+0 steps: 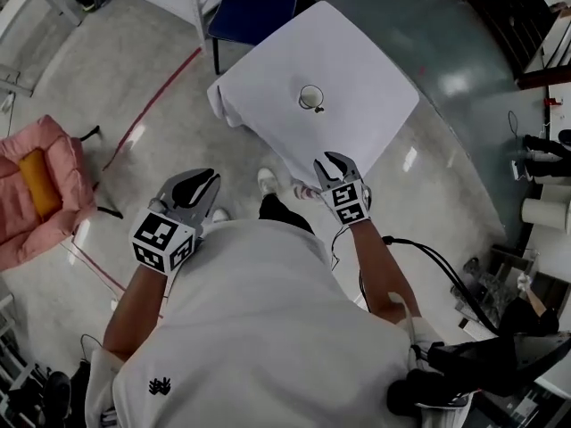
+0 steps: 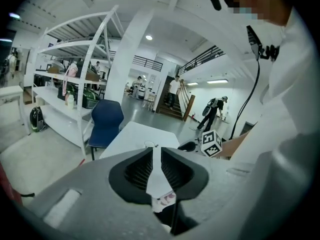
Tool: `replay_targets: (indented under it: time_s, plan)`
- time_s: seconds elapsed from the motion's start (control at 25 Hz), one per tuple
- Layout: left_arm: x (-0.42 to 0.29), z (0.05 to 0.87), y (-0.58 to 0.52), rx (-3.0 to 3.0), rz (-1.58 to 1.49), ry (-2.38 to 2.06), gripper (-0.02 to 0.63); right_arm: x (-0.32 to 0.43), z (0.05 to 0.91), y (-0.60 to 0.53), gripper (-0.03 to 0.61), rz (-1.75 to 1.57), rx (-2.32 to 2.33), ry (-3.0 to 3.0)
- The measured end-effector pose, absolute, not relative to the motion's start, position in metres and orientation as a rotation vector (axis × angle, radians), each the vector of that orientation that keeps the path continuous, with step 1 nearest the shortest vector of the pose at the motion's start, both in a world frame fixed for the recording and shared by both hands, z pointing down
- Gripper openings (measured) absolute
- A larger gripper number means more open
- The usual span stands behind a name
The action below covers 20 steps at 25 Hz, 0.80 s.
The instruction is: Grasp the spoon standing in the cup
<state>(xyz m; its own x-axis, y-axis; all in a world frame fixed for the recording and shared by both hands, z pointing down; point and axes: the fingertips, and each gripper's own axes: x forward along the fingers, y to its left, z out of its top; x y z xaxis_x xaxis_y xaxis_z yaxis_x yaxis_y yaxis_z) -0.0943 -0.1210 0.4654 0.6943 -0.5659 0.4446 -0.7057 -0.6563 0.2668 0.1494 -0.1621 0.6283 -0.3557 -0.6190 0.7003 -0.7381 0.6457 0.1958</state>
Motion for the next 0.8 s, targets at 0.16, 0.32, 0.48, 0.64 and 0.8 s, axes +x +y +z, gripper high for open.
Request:
replay_targets:
  time_s: [0.16, 0.32, 0.48, 0.64, 0.8]
  plan:
    - [-0.074, 0.455, -0.168, 2.458, 0.425, -1.088, 0.051, 0.175, 0.65, -0.219, 0.143, 0.097, 0.951, -2.063]
    - [-0.05, 0.451, -0.201, 2.419, 0.417, -1.16, 0.051, 0.185, 0.666, -0.265, 0.152, -0.024, 0.836, -2.064]
    - [-0.032, 0.449, -0.223, 2.371, 0.409, -1.24, 0.051, 0.186, 0.685, -0.298, 0.166, -0.15, 0.704, -2.059]
    - [-0.032, 0.45, -0.233, 2.32, 0.434, -1.318, 0.051, 0.179, 0.707, -0.309, 0.17, -0.241, 0.554, -2.047]
    - [-0.038, 0.454, -0.238, 2.27, 0.442, -1.364, 0.051, 0.181, 0.726, -0.318, 0.157, -0.273, 0.487, -2.023]
